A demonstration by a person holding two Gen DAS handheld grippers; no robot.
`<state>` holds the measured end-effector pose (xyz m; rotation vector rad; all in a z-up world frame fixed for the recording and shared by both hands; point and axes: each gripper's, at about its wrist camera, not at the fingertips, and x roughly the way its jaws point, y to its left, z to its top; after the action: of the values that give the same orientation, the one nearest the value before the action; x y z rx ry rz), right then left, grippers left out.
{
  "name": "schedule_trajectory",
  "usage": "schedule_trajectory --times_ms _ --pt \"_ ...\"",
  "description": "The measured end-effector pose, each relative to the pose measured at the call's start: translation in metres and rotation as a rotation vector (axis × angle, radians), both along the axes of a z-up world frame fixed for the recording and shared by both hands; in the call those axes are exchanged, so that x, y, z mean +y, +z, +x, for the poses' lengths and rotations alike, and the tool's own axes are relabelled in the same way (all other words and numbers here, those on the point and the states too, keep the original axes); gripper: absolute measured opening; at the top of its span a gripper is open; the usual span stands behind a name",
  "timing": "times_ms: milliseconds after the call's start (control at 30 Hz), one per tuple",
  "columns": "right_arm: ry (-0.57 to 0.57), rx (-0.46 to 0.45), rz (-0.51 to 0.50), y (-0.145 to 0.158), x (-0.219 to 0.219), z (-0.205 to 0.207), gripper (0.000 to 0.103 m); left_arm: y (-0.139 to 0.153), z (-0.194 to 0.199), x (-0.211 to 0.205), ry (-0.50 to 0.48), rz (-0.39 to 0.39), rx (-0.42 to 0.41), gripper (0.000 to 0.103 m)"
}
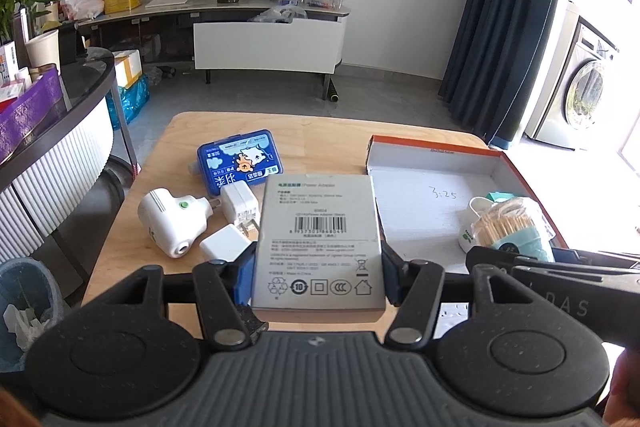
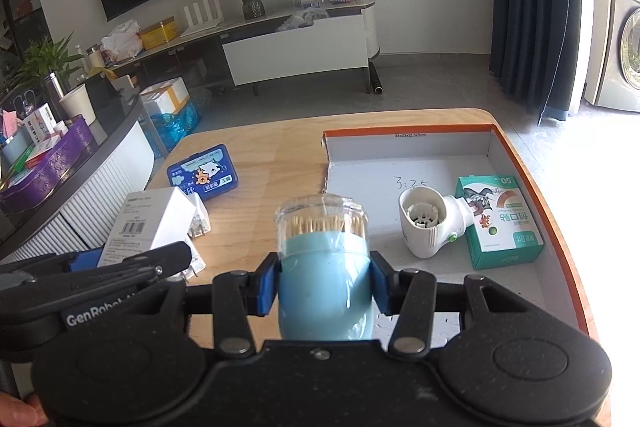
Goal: Organize rigid objects
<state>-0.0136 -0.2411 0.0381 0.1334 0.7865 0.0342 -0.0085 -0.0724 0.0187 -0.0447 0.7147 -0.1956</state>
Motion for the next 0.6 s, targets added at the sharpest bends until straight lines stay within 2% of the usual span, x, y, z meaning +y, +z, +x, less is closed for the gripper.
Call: schedule_trajectory --times_ms 600 --pt "-0.050 -0.005 0.006 0.002 -0.024 -0.010 0.057 -0.001 -0.002 -0.026 -0.057 0.010 0.006 0.060"
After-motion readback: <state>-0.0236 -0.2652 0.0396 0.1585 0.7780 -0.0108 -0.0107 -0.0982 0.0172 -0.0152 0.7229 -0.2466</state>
